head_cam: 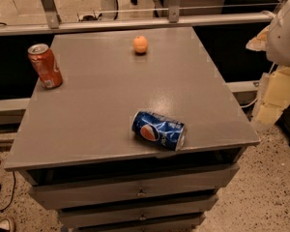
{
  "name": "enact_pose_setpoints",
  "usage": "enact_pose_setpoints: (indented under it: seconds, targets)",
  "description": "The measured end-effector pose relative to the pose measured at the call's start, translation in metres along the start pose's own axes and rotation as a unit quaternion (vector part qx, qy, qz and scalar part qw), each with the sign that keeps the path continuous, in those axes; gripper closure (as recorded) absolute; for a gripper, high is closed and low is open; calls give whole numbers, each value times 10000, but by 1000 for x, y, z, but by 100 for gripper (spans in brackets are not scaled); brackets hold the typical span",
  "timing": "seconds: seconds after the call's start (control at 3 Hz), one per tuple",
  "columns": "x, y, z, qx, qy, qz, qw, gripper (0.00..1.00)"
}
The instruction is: Move orange near pepsi can
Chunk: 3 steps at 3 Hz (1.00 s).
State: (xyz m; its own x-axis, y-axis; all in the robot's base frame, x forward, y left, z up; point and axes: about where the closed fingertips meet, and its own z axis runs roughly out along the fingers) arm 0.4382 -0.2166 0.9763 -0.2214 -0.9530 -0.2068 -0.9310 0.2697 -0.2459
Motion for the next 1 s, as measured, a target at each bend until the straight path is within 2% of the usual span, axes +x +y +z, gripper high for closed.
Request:
enact_pose_setpoints:
  seconds: [0.33,0.67,1.0]
  targets:
    - [0,0,0,1,0,0,10000,0]
    - [-21,-23,21,94,-316,20,9995,0]
    - [-66,-77,67,281,-849,54,9960,0]
